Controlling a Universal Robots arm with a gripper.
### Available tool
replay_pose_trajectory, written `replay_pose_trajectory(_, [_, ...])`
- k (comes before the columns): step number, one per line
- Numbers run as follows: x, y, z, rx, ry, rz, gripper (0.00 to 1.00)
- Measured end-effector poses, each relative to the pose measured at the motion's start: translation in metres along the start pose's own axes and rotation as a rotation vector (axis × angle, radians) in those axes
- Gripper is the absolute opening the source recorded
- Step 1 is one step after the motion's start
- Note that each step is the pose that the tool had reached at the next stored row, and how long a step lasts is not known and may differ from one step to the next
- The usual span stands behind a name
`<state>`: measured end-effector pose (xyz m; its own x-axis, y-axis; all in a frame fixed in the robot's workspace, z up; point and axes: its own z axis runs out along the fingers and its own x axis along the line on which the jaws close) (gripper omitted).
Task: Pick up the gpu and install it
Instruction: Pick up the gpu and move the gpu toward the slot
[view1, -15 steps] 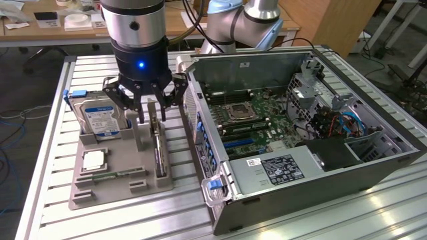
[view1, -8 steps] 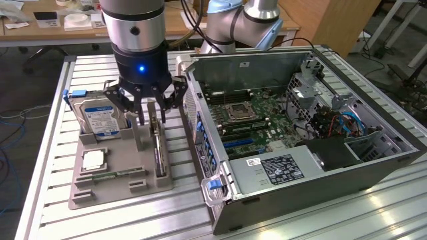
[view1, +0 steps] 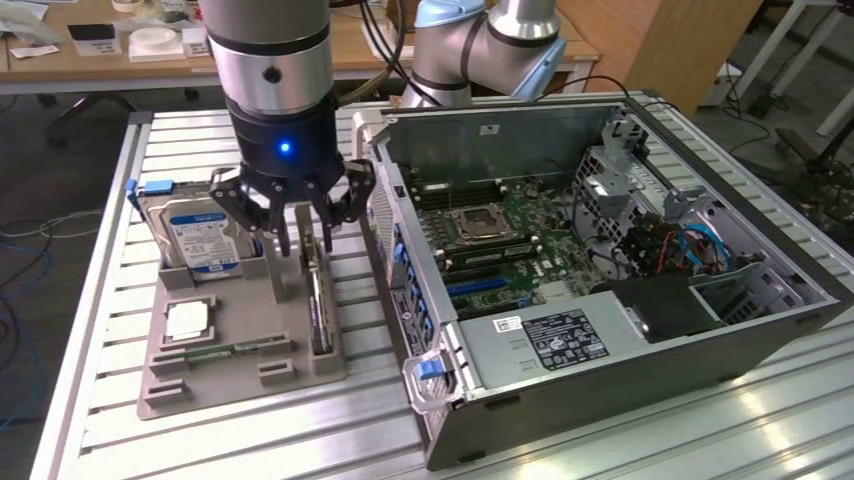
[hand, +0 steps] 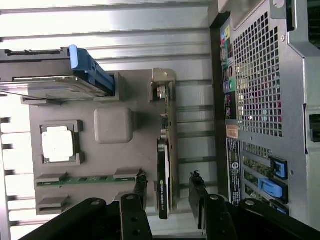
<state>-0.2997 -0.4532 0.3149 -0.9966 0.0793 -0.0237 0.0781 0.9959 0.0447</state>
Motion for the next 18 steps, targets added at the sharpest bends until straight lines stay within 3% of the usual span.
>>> replay_pose_trajectory(18, [0.0002,-0.0004,0.0095,0.0000,0.0001,0.000,0.47])
